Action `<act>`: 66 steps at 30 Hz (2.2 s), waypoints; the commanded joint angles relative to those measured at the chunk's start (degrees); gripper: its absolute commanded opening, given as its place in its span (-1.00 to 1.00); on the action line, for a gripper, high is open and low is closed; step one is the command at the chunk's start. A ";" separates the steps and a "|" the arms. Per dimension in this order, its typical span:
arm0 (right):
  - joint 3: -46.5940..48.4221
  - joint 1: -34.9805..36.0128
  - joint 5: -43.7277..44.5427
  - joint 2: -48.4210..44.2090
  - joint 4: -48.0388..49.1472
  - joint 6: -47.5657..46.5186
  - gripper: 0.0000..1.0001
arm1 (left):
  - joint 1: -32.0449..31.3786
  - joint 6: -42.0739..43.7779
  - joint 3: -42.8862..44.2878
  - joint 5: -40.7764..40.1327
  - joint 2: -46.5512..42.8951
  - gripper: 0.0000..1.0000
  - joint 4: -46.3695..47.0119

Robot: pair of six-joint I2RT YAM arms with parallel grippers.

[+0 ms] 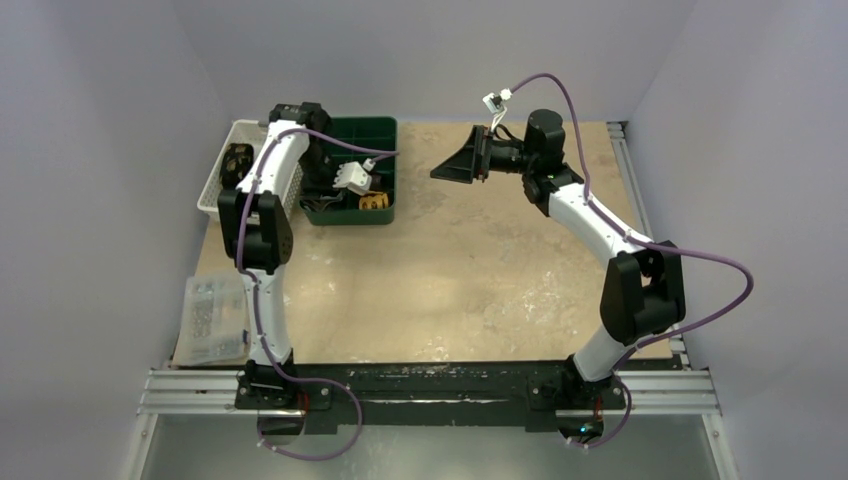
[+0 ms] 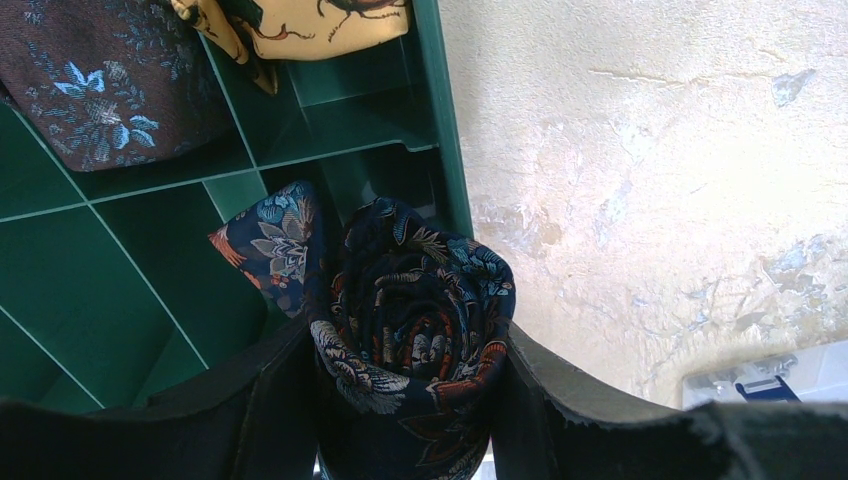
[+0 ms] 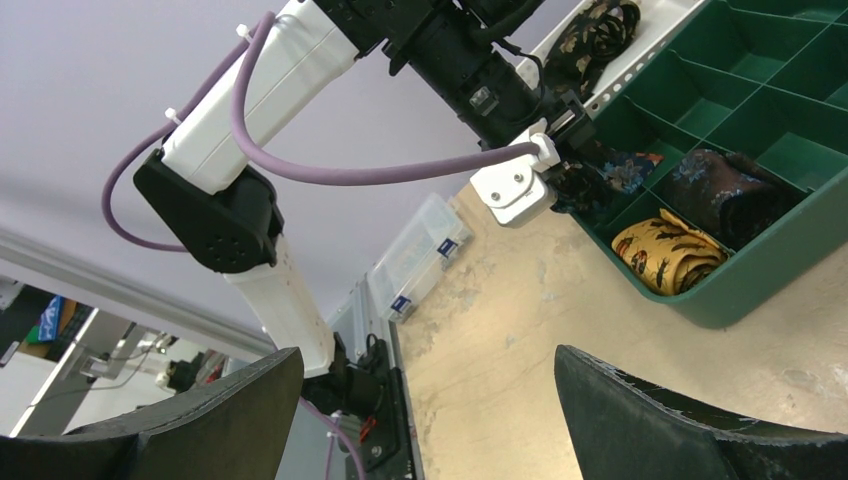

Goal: Roll the ties
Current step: Place the tie in the storage box.

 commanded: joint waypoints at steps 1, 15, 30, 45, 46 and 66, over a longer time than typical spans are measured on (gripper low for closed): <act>1.72 -0.16 0.07 -0.85 1.23 0.00 0.98 | -0.18 2.48 0.32 -0.77 2.81 -1.00 6.60; 1.06 -0.14 0.35 -1.47 1.51 0.07 0.98 | 0.17 6.93 4.83 -0.09 4.66 -1.00 5.58; 1.50 -0.14 0.01 -0.84 1.49 0.01 0.98 | 0.22 4.29 -2.45 -0.64 -0.50 -1.00 5.68; 1.63 -0.16 0.31 -0.81 1.73 0.02 0.98 | 1.23 1.93 4.88 -0.74 -1.64 -1.00 11.07; 1.63 -0.15 0.39 -0.84 1.62 0.02 0.98 | 1.21 2.28 5.20 -0.74 -1.64 -1.00 11.12; 2.63 -0.18 1.34 -0.23 -0.41 -1.88 0.98 | 4.26 -79.09 -0.74 16.50 -12.01 -1.00 22.41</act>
